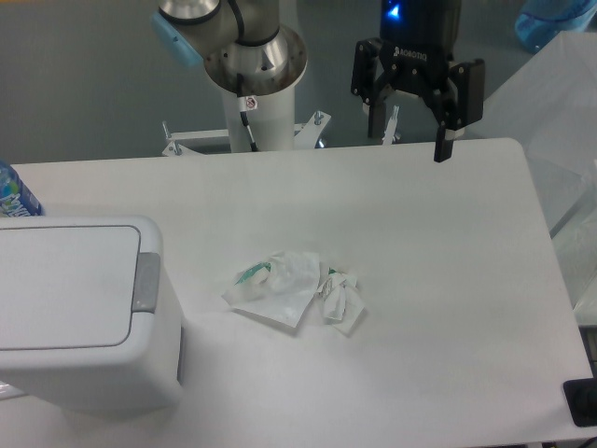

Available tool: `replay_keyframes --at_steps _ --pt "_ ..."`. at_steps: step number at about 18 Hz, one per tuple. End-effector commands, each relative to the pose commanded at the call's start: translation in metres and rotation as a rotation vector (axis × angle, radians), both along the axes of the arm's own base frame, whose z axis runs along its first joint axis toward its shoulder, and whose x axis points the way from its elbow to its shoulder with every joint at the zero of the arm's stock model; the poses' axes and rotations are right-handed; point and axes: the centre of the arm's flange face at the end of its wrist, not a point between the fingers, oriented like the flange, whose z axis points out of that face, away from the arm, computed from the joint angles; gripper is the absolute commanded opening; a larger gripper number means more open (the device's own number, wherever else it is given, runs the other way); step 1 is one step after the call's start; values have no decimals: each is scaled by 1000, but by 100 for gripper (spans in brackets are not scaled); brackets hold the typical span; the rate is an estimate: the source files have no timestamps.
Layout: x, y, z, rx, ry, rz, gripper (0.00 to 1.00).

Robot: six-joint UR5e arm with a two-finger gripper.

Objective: Open the trash can

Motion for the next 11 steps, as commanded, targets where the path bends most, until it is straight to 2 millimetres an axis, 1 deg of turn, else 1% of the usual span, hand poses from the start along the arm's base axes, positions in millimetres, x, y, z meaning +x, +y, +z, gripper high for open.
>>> replay_keyframes --at_steps 5,9,11 --pt "1 2 3 20 -18 29 100" --pt "3 15 8 125 -113 182 100" --pt "9 36 4 163 -142 227 100"
